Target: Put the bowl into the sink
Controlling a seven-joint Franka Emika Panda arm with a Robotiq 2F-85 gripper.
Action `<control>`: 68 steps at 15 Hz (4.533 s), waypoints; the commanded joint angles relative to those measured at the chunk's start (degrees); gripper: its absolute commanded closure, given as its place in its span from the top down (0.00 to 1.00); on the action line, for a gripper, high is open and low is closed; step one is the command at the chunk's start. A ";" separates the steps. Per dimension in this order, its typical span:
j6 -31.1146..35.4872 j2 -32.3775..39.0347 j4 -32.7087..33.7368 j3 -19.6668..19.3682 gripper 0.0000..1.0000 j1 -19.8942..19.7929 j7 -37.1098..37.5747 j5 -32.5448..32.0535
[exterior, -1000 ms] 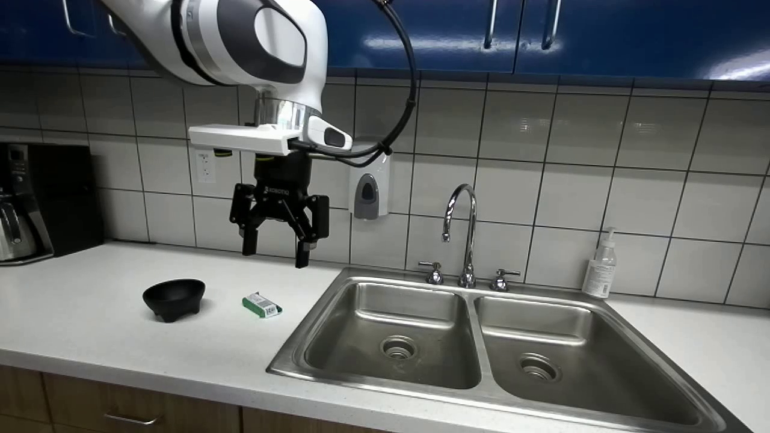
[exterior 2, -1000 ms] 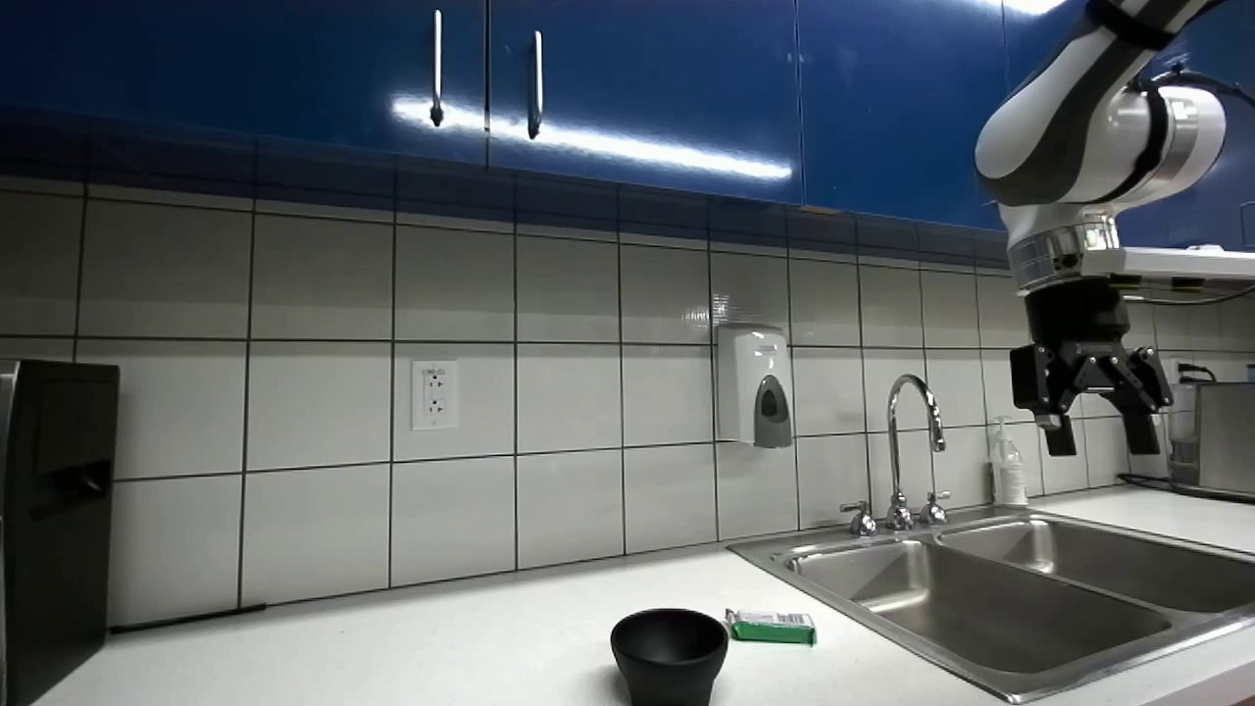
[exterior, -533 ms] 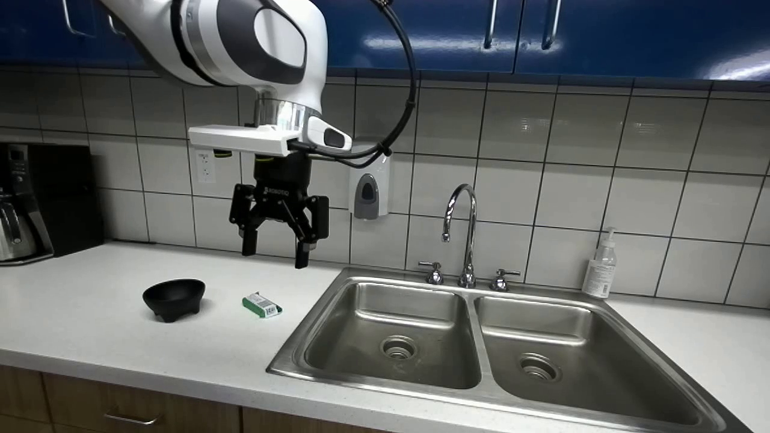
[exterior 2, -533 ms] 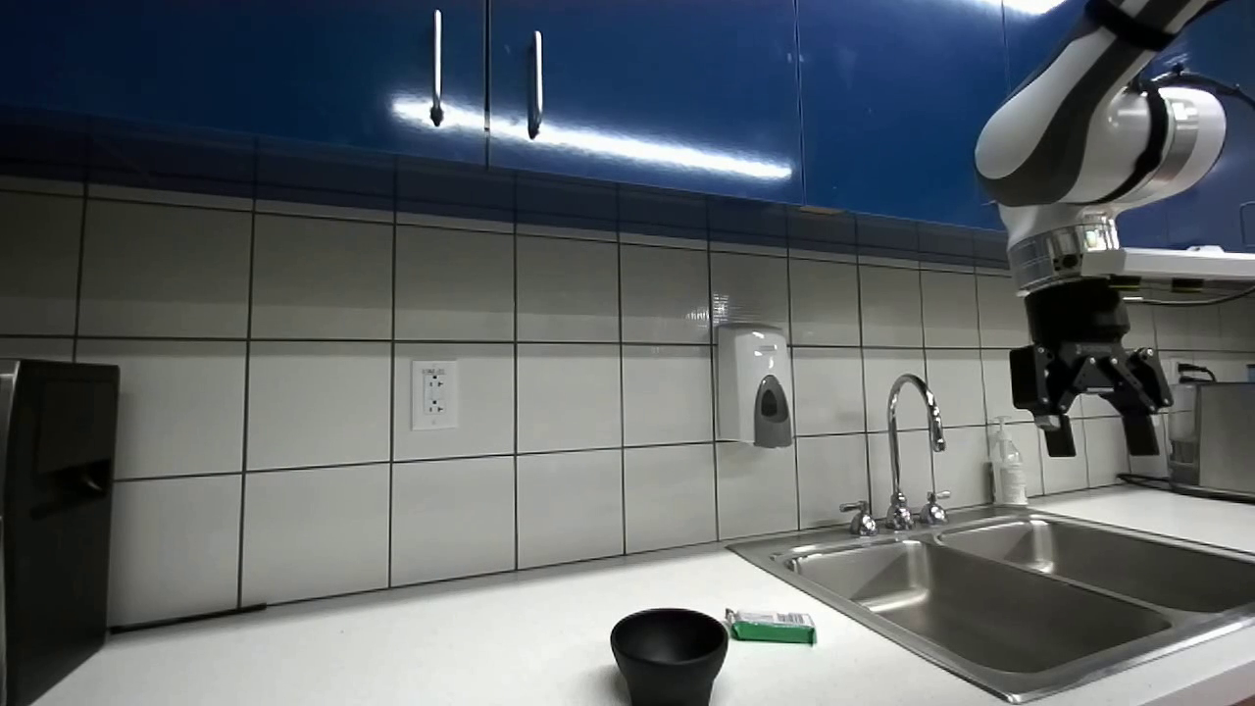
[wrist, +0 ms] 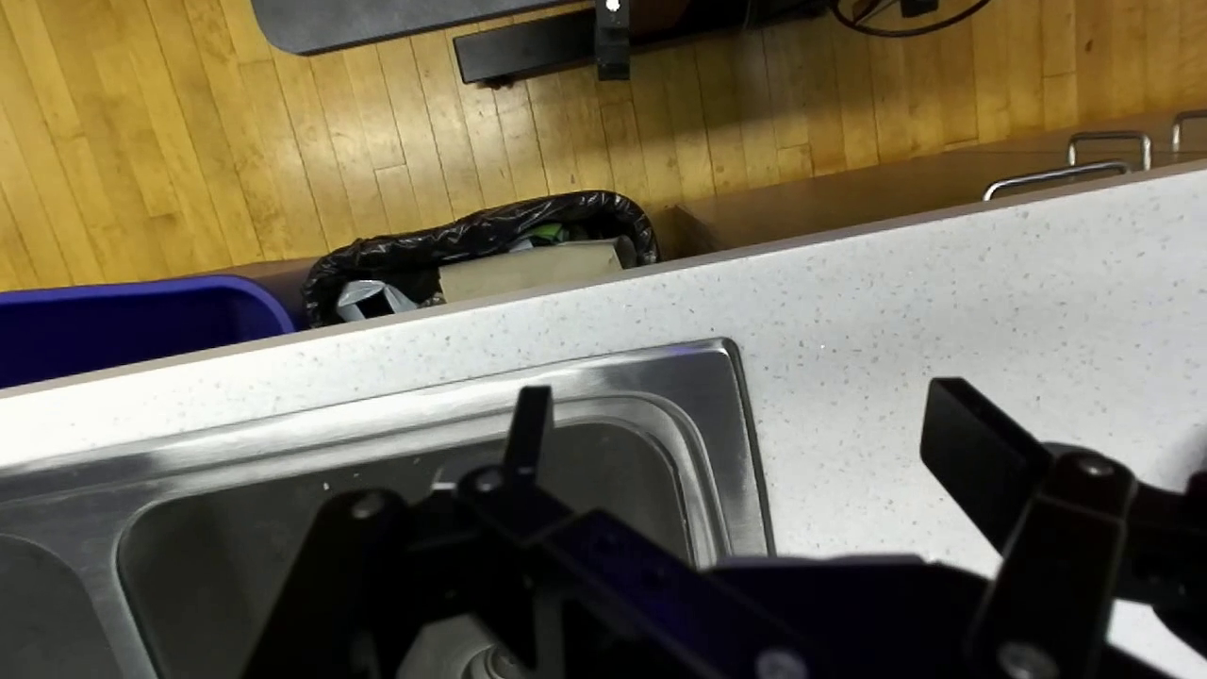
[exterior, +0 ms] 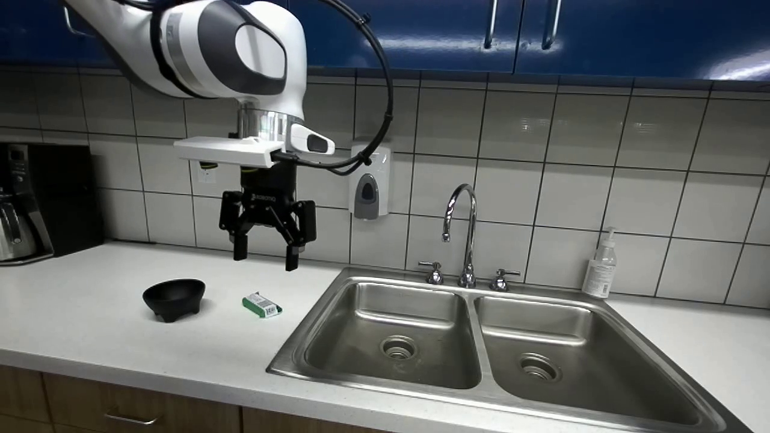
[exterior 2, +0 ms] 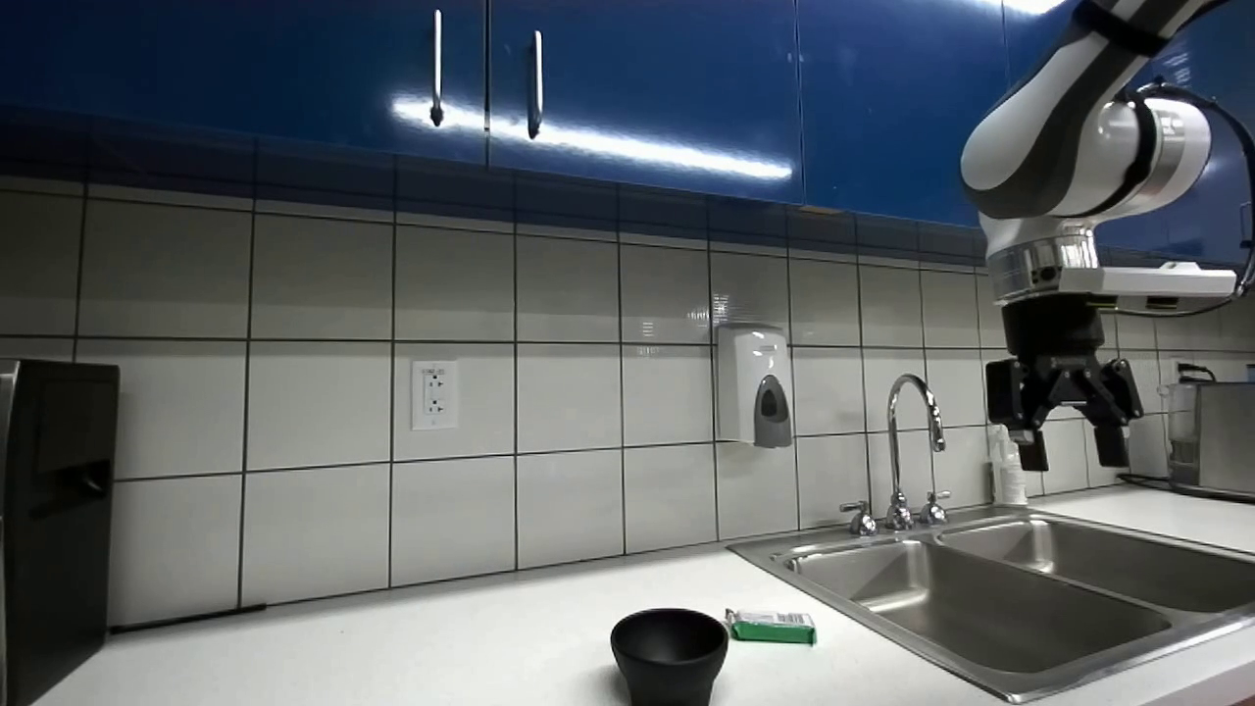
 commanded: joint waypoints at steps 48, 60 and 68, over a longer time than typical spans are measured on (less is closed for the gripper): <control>23.57 35.53 17.06 20.40 1.00 17.32 51.64 3.63; 22.05 45.27 24.79 14.58 1.00 21.68 51.20 4.85; 21.61 47.20 26.20 13.52 0.82 22.36 50.71 5.44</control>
